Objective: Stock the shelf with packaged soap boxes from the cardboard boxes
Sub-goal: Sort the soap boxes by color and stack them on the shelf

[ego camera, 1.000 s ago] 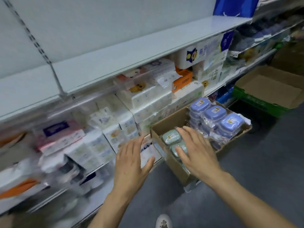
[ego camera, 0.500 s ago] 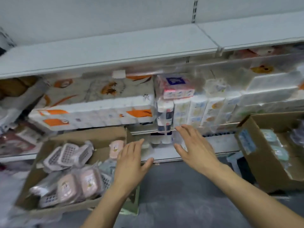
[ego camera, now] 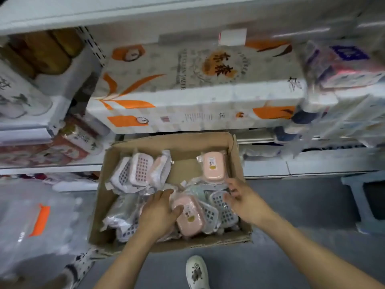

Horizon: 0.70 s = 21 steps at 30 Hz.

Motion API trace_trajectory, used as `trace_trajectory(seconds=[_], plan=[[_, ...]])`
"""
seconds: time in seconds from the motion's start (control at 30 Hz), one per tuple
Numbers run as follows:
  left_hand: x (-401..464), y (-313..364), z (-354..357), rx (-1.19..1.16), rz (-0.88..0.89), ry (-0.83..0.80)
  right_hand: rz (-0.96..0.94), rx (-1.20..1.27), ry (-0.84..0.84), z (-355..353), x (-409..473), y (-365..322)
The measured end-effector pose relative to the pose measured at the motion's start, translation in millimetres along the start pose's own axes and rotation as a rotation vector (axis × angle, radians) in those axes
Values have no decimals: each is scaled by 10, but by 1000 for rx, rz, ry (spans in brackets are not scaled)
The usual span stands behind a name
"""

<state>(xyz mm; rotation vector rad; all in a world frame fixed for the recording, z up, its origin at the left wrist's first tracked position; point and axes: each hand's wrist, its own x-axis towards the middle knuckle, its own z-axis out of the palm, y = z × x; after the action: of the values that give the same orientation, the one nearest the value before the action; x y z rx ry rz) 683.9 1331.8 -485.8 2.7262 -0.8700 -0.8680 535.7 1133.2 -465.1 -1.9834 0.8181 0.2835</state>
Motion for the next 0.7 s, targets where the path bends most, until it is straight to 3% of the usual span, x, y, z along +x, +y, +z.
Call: trace_trajectory(seconds=[0.13, 0.3, 0.53, 0.7], plan=[[388, -147, 50, -158, 40, -111, 199, 51, -65, 412, 389, 125], [1170, -136, 398, -298, 72, -165, 423, 71, 0, 740, 769, 441], [1957, -78, 1027, 64, 80, -439, 486, 86, -46, 1058, 1113, 745], [2045, -174, 1095, 74, 88, -510, 512, 91, -52, 1120, 1187, 781]])
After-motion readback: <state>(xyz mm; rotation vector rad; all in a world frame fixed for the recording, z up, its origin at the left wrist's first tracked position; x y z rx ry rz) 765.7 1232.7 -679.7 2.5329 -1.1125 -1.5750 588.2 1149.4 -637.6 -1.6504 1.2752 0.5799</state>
